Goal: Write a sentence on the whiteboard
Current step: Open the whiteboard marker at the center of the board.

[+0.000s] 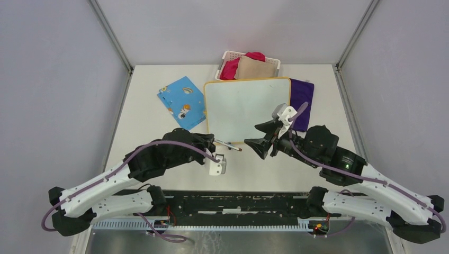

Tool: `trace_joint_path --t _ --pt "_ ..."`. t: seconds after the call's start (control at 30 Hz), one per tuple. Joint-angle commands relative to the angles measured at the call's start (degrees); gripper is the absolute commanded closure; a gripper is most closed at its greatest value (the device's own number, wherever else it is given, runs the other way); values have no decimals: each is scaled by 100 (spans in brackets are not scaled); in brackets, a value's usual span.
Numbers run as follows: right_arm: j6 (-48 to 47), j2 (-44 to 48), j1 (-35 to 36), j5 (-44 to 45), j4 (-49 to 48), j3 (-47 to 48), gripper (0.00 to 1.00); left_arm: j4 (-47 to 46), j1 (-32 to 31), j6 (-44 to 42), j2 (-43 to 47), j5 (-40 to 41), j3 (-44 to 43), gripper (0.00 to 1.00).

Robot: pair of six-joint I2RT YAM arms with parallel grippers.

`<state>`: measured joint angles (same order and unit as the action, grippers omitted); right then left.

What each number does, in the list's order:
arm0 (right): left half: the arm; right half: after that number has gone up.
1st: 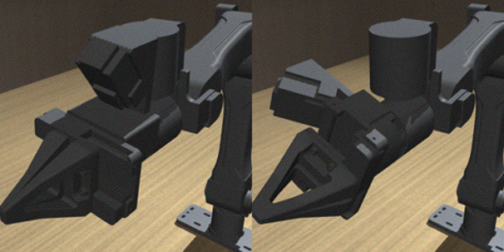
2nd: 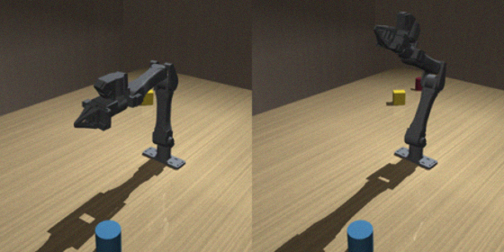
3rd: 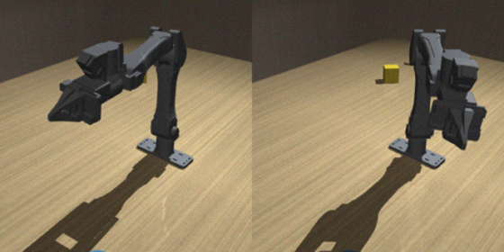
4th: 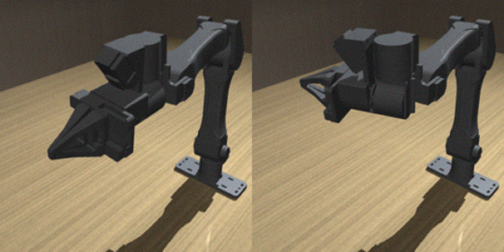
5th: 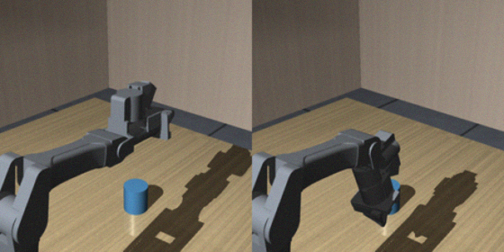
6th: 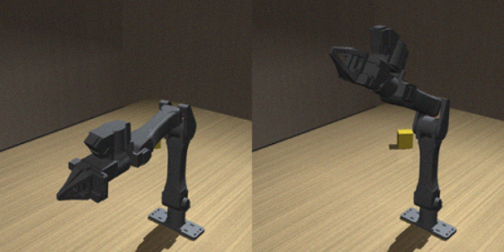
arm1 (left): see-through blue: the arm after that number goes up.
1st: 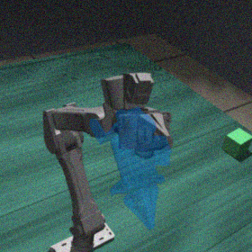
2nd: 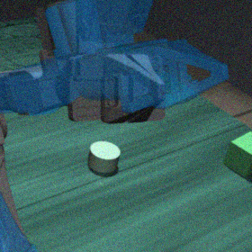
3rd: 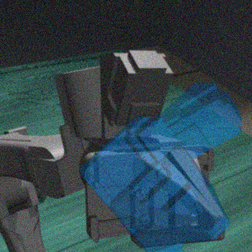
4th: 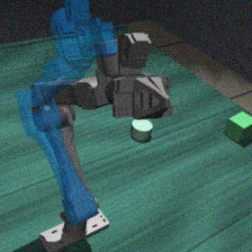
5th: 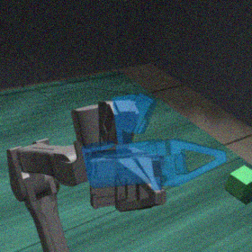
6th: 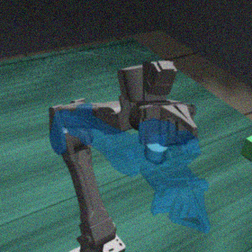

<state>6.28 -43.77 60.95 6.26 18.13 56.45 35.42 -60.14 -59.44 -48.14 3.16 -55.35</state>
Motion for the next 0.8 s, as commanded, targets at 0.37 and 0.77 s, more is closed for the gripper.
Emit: trace_joint_path --t 0.37,0.77 --pt "1768 -1556 -84 -1696 -940 386 39 -1375 -613 -3878 640 1727 924 98" --pt "2019 -2157 -331 -1919 -1219 287 45 -1485 -615 -4035 924 1599 997 98"
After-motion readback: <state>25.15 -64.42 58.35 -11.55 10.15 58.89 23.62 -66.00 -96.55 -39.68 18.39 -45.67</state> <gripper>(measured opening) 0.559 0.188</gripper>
